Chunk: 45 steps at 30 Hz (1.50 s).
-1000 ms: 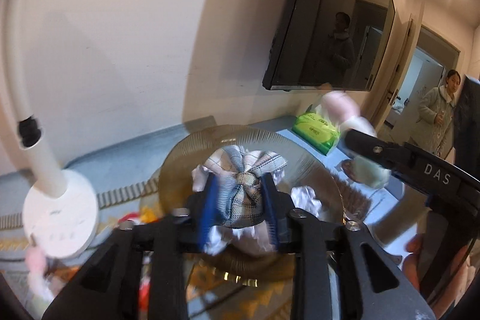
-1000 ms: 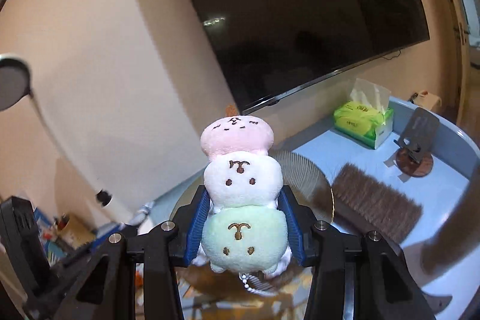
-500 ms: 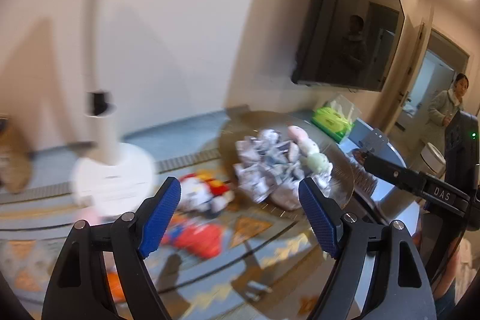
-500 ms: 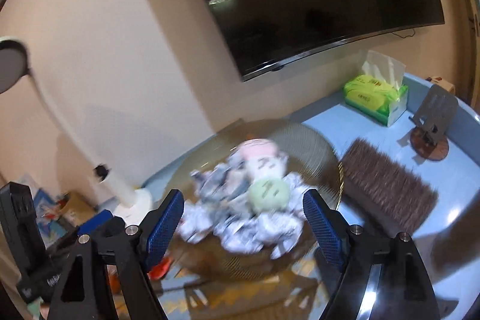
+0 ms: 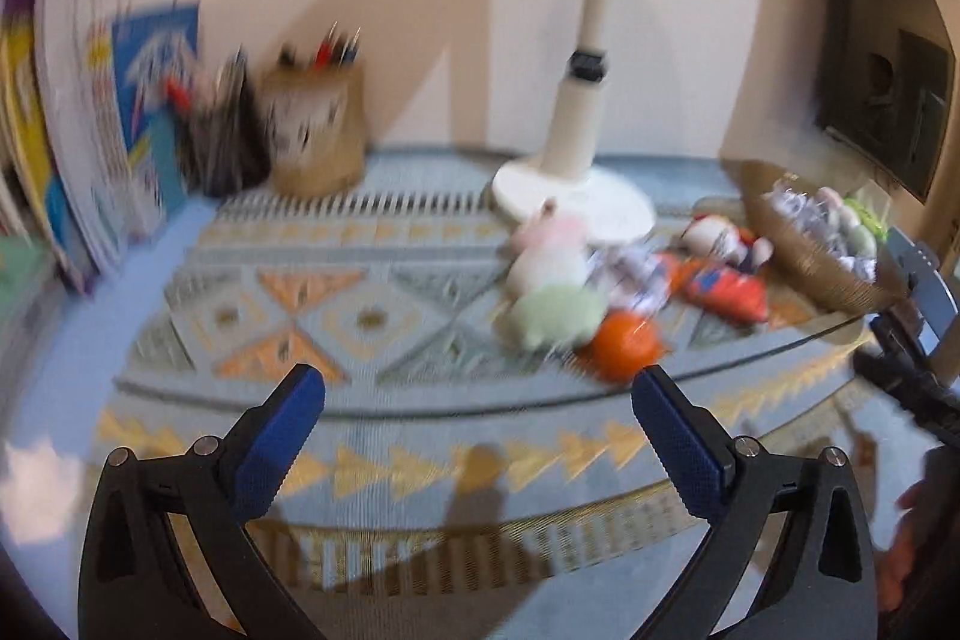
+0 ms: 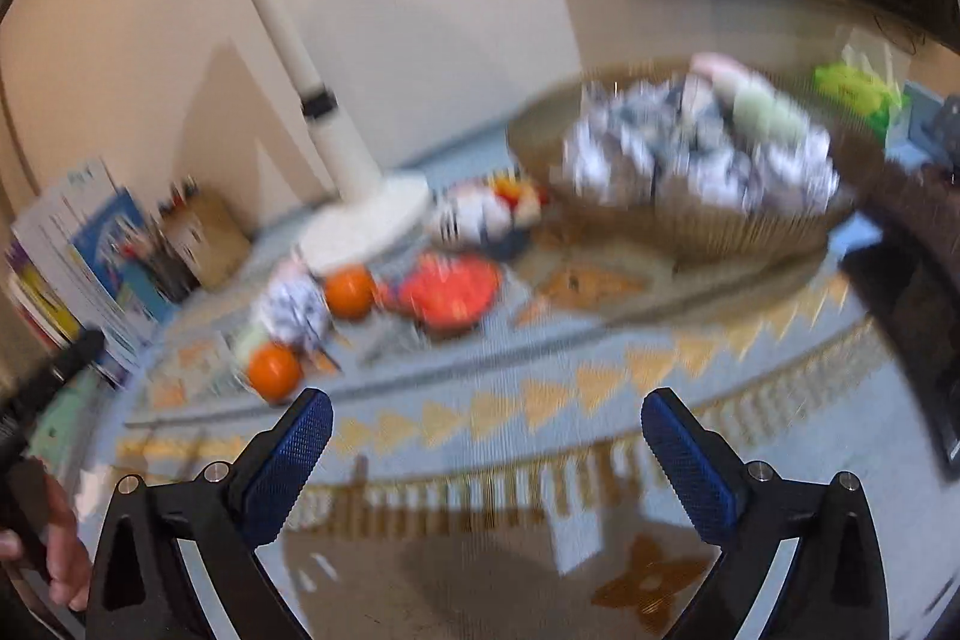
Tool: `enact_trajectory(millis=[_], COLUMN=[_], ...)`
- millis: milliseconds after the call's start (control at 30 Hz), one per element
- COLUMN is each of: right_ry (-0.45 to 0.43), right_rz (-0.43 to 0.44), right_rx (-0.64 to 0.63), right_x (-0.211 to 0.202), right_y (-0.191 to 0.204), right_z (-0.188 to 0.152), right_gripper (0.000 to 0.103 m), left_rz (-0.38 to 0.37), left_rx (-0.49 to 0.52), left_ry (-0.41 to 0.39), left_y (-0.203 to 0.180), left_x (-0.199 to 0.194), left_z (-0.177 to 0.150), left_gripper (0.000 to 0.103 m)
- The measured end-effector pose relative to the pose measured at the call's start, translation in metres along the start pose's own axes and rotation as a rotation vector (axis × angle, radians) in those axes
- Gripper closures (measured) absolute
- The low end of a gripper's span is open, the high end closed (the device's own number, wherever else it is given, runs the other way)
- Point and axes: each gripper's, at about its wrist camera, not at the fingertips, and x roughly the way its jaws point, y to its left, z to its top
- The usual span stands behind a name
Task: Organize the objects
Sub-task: 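Return both grippers toward the remaining toys on the rug, then grasp another stacked plush toy with left gripper while right grasps the red snack bag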
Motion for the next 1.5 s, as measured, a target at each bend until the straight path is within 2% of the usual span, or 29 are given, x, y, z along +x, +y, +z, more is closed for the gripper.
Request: enact_trajectory(millis=[67,133,167,267,433,600,733,833,933,1033,1100,1167,1233,1300,1367,1400,1433,1500], right_ry=[-0.074,-0.062,-0.052,-0.059,-0.091,-0.069,-0.036,0.013,0.095,0.076,0.080,0.137,0.189,0.192,0.222,0.236,0.245,0.241], right_rz=[-0.046,-0.079,-0.092,-0.154,-0.203,-0.187,-0.180,-0.170,-0.106,-0.075,-0.056,-0.016,-0.005,-0.016,0.002,0.019,0.027,-0.012], right_rx=[-0.048,-0.059,-0.070,-0.144,-0.212,-0.170,-0.162,-0.189,-0.233,-0.243,-0.274,-0.304,-0.317,-0.322,-0.293,-0.279,-0.270,-0.280], right_x=[-0.009,-0.007,-0.006,-0.004,-0.006,-0.003,0.004,0.013,0.023,0.017,0.016,0.026,0.045,0.063,0.084,0.091,0.098,0.110], right_y=[0.005,0.005,0.007,0.021,0.033,0.025,0.023,0.026,0.031,0.034,0.039,0.045,0.044,0.040,0.032,0.031,0.030,0.032], right_z=[-0.002,-0.005,-0.006,-0.009,-0.012,-0.008,-0.006,-0.005,-0.004,0.008,0.024,0.041,0.053,0.057,0.059,0.060,0.062,0.064], right_gripper=[0.000,0.000,0.000,0.000,0.000,0.000,0.000,0.000,0.000,0.000,0.000,0.000,0.000,0.000,0.009,0.019,0.022,0.022], left_rz=[-0.001,-0.018,-0.017,-0.043,-0.034,-0.038,-0.005,-0.043,-0.110,-0.172,-0.195,-0.203,-0.209,-0.239,-0.277,-0.281,-0.286,-0.292], left_rx=[-0.032,-0.044,-0.047,-0.045,-0.014,-0.019,-0.026,-0.013,-0.003,0.008,0.022,0.057,0.079,0.080,0.087,0.095,0.105,0.115], left_ry=[0.015,-0.048,-0.052,-0.004,-0.006,0.019,0.039,0.105,0.145,0.200,0.240,0.268,0.288,0.318,0.325,0.325,0.322,0.303], left_y=[0.007,0.008,0.009,0.004,-0.003,-0.001,-0.001,-0.002,-0.005,-0.010,-0.016,-0.024,-0.028,-0.031,-0.036,-0.038,-0.040,-0.041], left_x=[0.003,-0.005,-0.007,0.001,0.005,0.010,0.014,0.022,0.030,0.053,0.073,0.091,0.105,0.117,0.123,0.125,0.127,0.129], left_z=[-0.001,0.000,-0.001,-0.002,-0.005,-0.007,-0.005,0.003,0.027,0.048,0.056,0.059,0.059,0.058,0.056,0.056,0.055,0.057], left_gripper=[0.002,0.001,0.001,0.001,0.001,0.001,0.001,0.002,0.002,0.002,0.011,0.016,0.017,0.018,0.019,0.021,0.021,0.024])
